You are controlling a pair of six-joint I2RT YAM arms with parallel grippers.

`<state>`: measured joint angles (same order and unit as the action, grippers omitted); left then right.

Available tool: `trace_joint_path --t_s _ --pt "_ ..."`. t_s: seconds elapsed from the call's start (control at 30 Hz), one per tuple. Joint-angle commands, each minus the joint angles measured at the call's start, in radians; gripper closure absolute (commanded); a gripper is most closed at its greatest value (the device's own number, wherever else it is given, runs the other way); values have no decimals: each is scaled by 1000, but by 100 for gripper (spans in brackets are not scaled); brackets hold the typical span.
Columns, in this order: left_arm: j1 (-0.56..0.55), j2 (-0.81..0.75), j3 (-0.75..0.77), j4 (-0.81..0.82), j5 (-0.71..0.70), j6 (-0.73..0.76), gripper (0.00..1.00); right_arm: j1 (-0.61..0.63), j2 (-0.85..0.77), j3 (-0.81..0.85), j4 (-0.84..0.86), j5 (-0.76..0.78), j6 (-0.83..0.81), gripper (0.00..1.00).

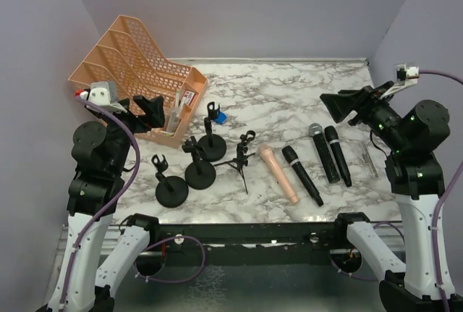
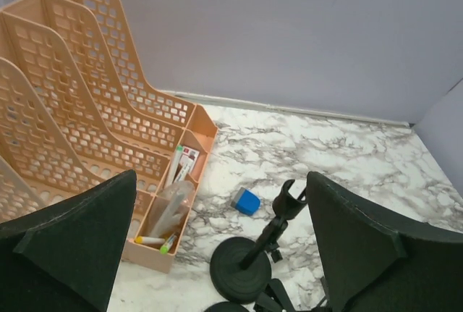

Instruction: Attach the microphones to the stand

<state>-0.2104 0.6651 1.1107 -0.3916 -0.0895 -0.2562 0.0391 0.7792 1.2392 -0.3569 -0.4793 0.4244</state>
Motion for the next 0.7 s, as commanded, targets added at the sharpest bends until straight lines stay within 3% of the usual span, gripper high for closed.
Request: trace_joint_path --t_s 0.0,0.2,0.43,0.53,0.67 --pt "6 -30 -66 53 61 -79 1 -4 0 -89 -47 -100 -32 22" --pt "5 -22 -100 81 170 -101 1 -3 5 -192 11 -180 21 11" --pt "6 -20 -147 187 242 -128 1 31 51 -284 30 -166 55 8" --pt "6 -20 -194 278 318 -157 1 132 76 -309 48 -58 69 5" --pt "6 -19 -239 350 378 -215 1 384 176 -300 99 165 85 2"
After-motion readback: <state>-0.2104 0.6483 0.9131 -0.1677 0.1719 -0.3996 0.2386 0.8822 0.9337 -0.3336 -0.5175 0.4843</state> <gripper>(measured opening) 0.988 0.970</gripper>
